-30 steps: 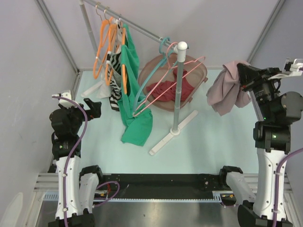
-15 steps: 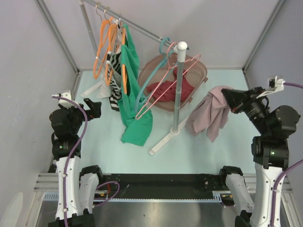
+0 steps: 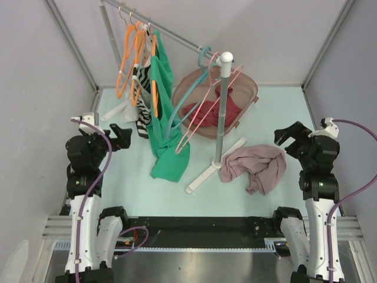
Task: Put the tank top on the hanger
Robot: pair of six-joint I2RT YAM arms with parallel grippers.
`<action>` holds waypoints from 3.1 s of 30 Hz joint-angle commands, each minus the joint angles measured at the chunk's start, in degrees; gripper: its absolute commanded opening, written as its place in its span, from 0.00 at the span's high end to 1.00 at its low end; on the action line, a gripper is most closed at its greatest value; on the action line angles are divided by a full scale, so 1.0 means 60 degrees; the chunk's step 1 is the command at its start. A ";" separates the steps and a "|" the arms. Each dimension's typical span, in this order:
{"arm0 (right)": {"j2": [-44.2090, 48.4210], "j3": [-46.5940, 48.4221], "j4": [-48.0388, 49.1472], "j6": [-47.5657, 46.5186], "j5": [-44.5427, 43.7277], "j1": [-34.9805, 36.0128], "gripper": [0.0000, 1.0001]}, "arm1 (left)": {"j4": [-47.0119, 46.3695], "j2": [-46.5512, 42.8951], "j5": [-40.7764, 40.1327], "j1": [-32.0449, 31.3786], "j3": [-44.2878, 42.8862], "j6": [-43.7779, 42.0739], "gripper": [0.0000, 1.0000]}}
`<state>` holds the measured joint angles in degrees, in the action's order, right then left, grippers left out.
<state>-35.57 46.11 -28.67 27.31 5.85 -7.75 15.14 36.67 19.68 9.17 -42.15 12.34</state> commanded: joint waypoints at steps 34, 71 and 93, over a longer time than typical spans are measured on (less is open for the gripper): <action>-0.1015 -0.1400 0.2229 -0.0260 0.2322 0.0017 0.00 | 0.1447 0.1094 0.1349 -0.0825 -0.7431 0.0522 0.05; -0.1234 -0.1957 0.2053 -0.0846 0.1911 0.0017 0.00 | 0.3220 0.6530 -0.6110 -1.2353 -1.1066 -0.1311 0.09; -0.1322 -0.2133 0.2316 -0.0582 0.2380 0.0046 0.00 | 0.3718 0.7454 -0.6925 -1.1474 -1.0818 -0.0957 0.09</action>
<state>-43.68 33.15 -17.17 23.73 19.59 -7.68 38.00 82.72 -17.34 -59.94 -108.53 7.05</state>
